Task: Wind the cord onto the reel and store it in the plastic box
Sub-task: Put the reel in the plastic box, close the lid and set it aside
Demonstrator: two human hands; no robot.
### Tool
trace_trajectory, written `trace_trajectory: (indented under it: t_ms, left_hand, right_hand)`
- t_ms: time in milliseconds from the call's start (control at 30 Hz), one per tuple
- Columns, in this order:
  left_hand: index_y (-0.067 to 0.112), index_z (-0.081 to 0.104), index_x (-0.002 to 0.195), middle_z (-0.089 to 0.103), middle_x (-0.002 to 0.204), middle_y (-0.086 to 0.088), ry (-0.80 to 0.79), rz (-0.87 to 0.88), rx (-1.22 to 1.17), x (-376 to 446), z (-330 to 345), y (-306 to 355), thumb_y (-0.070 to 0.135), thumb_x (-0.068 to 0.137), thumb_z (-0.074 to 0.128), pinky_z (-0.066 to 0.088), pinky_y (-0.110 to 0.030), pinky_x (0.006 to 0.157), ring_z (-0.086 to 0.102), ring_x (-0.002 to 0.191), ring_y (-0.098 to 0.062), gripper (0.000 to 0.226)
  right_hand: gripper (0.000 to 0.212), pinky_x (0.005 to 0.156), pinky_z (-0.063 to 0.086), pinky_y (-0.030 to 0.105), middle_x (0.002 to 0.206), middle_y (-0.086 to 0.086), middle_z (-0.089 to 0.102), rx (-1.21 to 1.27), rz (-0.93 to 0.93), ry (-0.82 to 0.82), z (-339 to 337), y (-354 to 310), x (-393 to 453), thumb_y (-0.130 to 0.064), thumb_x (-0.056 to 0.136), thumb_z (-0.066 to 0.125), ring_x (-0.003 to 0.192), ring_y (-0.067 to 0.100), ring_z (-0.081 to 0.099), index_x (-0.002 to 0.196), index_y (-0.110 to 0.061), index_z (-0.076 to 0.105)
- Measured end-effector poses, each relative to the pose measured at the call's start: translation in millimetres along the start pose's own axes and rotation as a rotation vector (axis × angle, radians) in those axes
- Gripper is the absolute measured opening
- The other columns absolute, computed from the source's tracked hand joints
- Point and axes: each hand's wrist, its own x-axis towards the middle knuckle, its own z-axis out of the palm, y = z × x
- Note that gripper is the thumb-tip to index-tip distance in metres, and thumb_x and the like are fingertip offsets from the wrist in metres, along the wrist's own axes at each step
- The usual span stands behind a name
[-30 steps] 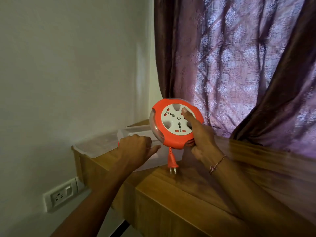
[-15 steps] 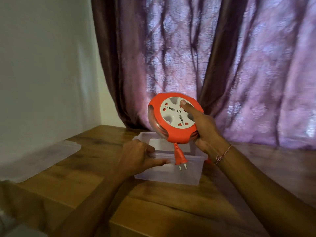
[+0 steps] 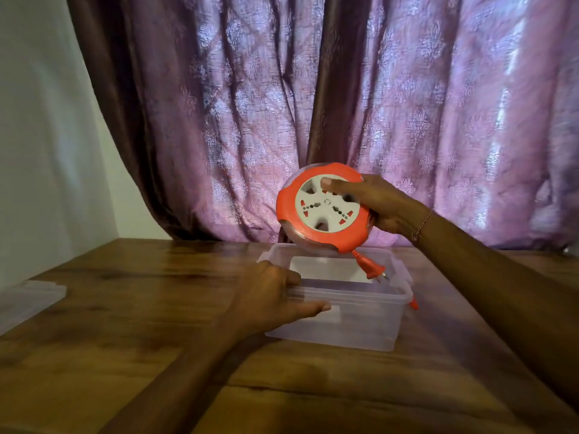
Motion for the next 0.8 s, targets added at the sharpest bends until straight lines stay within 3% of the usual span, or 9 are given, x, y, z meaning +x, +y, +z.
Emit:
trace_trajectory:
  t_ms: [100, 167, 233, 300, 400, 500, 567, 667, 800]
  left_hand:
    - [0.018, 0.06, 0.085, 0.059, 0.079, 0.007, 0.147, -0.002, -0.132, -2.1, -5.2, 2.3, 0.075, 0.061, 0.081, 0.048, -0.032, 0.062, 0.055, 0.071, -0.011, 0.066]
    - [0.019, 0.054, 0.113, 0.054, 0.106, 0.007, 0.22, -0.058, -0.1, -5.3, -9.0, -8.2, 0.078, 0.051, 0.084, 0.047, -0.025, 0.077, 0.054, 0.094, -0.013, 0.091]
    - [0.024, 0.042, 0.143, 0.048, 0.136, 0.009, 0.106, -0.176, -0.152, -9.7, -13.2, -24.2, 0.079, 0.045, 0.087, 0.045, -0.027, 0.096, 0.049, 0.122, -0.009, 0.121]
    - [0.035, 0.032, 0.155, 0.04, 0.154, 0.018, -0.044, -0.258, -0.276, -13.9, -12.8, -35.1, 0.077, 0.044, 0.089, 0.041, -0.028, 0.11, 0.041, 0.137, 0.001, 0.131]
    - [0.036, 0.046, 0.148, 0.048, 0.149, 0.028, -0.051, -0.218, -0.432, -17.3, -2.7, -39.5, 0.072, 0.05, 0.091, 0.04, -0.02, 0.114, 0.045, 0.137, 0.008, 0.114]
    - [0.039, 0.056, 0.136, 0.058, 0.136, 0.031, 0.019, -0.223, -0.467, -15.3, 3.4, -36.8, 0.06, 0.055, 0.096, 0.045, -0.012, 0.104, 0.054, 0.128, 0.008, 0.092]
    - [0.046, 0.056, 0.131, 0.056, 0.132, 0.04, 0.039, -0.247, -0.466, -15.5, 3.6, -36.1, 0.059, 0.053, 0.096, 0.042, -0.004, 0.098, 0.053, 0.124, 0.014, 0.088]
    - [0.047, 0.055, 0.132, 0.054, 0.131, 0.044, 0.048, -0.279, -0.463, -17.6, 4.8, -35.7, 0.063, 0.049, 0.094, 0.036, 0.001, 0.098, 0.049, 0.124, 0.02, 0.093]
    - [0.032, 0.051, 0.147, 0.046, 0.141, 0.036, 0.016, -0.317, -0.435, -19.6, 6.5, -38.4, 0.068, 0.048, 0.092, 0.033, 0.0, 0.101, 0.04, 0.128, 0.025, 0.113]
  right_hand:
    - [0.043, 0.064, 0.059, 0.033, 0.094, 0.012, 0.077, -0.093, 0.028, -0.044, -4.3, 8.6, 3.2, -0.036, 0.061, 0.092, 0.081, 0.024, 0.074, 0.095, -0.013, 0.077]
    - [0.053, 0.067, 0.059, 0.036, 0.096, 0.013, 0.077, -0.131, 0.077, -0.061, -3.7, 22.0, 2.2, -0.036, 0.058, 0.093, 0.083, 0.027, 0.074, 0.099, -0.009, 0.076]
    - [0.057, 0.067, 0.059, 0.036, 0.097, 0.013, 0.077, -0.149, 0.131, -0.093, -2.7, 37.7, -1.7, -0.035, 0.054, 0.095, 0.083, 0.026, 0.074, 0.1, -0.008, 0.076]
    - [0.052, 0.069, 0.059, 0.035, 0.098, 0.013, 0.076, -0.161, 0.171, -0.137, -0.3, 52.4, -7.2, -0.03, 0.058, 0.095, 0.083, 0.026, 0.074, 0.1, -0.007, 0.076]
    - [0.045, 0.067, 0.058, 0.034, 0.09, 0.013, 0.077, -0.168, 0.243, -0.191, 6.1, 70.0, -13.2, -0.023, 0.059, 0.095, 0.076, 0.023, 0.073, 0.095, -0.004, 0.076]
    - [0.047, 0.066, 0.058, 0.033, 0.08, 0.012, 0.075, -0.195, 0.32, -0.25, 8.9, 77.5, -16.2, -0.018, 0.062, 0.093, 0.068, 0.02, 0.071, 0.097, 0.005, 0.073]
    - [0.035, 0.068, 0.06, 0.035, 0.078, 0.011, 0.075, -0.194, 0.378, -0.315, 8.0, 77.8, -16.7, -0.016, 0.069, 0.088, 0.069, 0.019, 0.071, 0.093, 0.004, 0.073]
    - [0.019, 0.074, 0.061, 0.039, 0.084, 0.009, 0.075, -0.188, 0.452, -0.4, 5.8, 75.8, -18.2, -0.014, 0.082, 0.078, 0.075, 0.02, 0.072, 0.095, -0.001, 0.072]
    - [0.042, 0.089, 0.056, 0.049, 0.113, 0.018, 0.07, -0.304, 0.528, -0.431, 5.3, 74.2, -18.6, -0.02, 0.088, 0.072, 0.095, 0.028, 0.069, 0.121, 0.003, 0.063]
